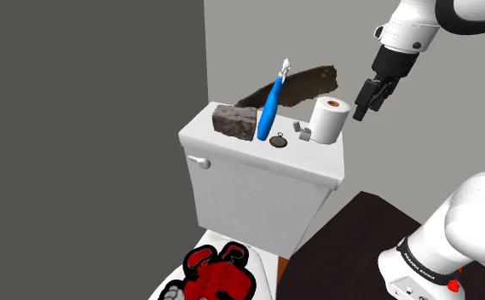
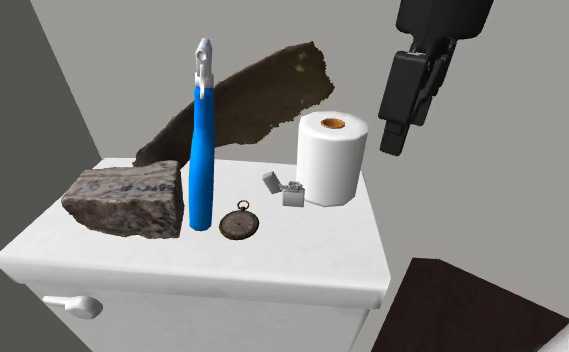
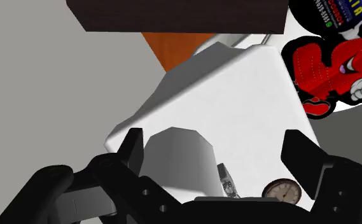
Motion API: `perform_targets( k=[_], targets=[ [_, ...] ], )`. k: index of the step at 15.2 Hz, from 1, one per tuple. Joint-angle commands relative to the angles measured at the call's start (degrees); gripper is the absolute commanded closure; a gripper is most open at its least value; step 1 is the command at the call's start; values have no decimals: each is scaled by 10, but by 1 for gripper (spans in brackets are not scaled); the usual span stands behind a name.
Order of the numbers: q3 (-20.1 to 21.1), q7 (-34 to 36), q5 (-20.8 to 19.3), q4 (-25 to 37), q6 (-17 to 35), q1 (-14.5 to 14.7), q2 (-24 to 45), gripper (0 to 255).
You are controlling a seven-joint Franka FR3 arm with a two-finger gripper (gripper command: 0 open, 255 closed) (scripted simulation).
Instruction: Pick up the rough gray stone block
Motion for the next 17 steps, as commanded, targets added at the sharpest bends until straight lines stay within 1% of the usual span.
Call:
perform_targets(
  k=[1,5,9,13,17],
  targets=[
    [0,0,0,0,0,0,0,0],
    [9,-27,-1,48,42,17,91,0],
    [20,-52,-4,106,72,31,180,0],
    [33,-74,-9,173,92,45,267,0],
    [48,-94,-18,249,100,57,353,0]
  ],
)
